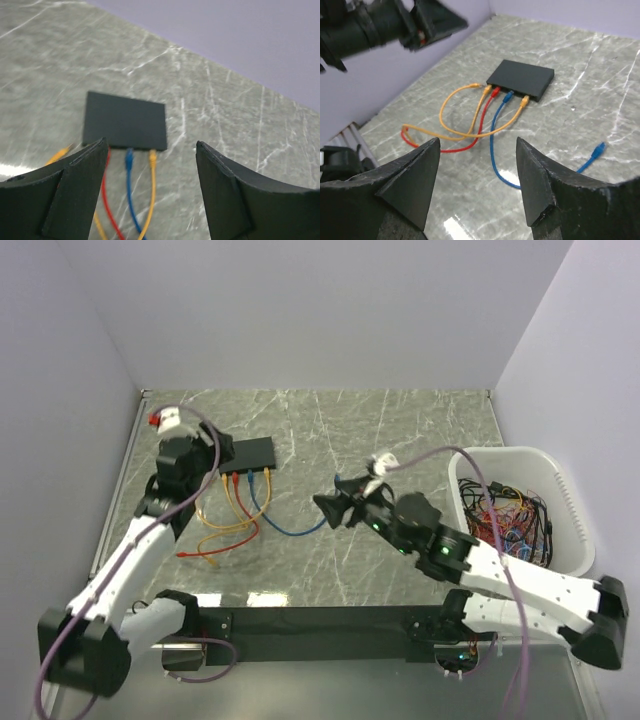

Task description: Insert the plug into the switch port

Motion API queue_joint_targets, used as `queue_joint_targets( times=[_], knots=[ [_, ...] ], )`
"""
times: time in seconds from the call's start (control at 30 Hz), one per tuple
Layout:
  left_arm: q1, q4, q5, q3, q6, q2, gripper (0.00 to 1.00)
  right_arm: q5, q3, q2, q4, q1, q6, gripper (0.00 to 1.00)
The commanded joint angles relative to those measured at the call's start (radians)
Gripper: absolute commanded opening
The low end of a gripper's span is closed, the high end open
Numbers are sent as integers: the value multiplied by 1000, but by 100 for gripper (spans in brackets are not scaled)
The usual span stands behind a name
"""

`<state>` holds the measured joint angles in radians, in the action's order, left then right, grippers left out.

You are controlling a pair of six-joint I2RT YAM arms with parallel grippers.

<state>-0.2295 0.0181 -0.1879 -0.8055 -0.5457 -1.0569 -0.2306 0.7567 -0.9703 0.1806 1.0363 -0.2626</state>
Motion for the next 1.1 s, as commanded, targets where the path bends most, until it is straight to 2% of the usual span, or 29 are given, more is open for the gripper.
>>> queue_joint_targets(
  times=[0.0,0.13,0.27,0.33,0.47,0.67,0.73,0.87,0.97,1.07],
  knots=[
    [-2,-3,-131,104,-42,139,76,-96,-92,148,24,28,5,69],
    [-5,-15,-226,206,-83,280,75,-187,-158,350,-90,36,-81,72],
    [-7,-102,-271,255,-128,393,75,-184,-186,450,-235,36,-121,80],
    [-8,-150,-266,241,-140,410,75,-179,-183,462,-303,36,-162,80],
    [-11,-376,-178,134,-160,370,74,-145,-189,450,-462,36,-239,80],
    [-11,-549,-26,-15,-76,341,75,-32,-188,400,-529,37,-337,80],
    [-11,-615,-28,-41,-62,337,74,-12,-181,378,-543,37,-343,80],
    [-11,-590,-62,-5,-26,397,76,-7,-178,398,-544,36,-326,80],
    [-11,-541,4,15,0,443,77,10,-163,429,-543,37,-306,81],
    [-11,-557,-13,14,0,437,77,19,-148,436,-552,37,-297,82]
  ],
)
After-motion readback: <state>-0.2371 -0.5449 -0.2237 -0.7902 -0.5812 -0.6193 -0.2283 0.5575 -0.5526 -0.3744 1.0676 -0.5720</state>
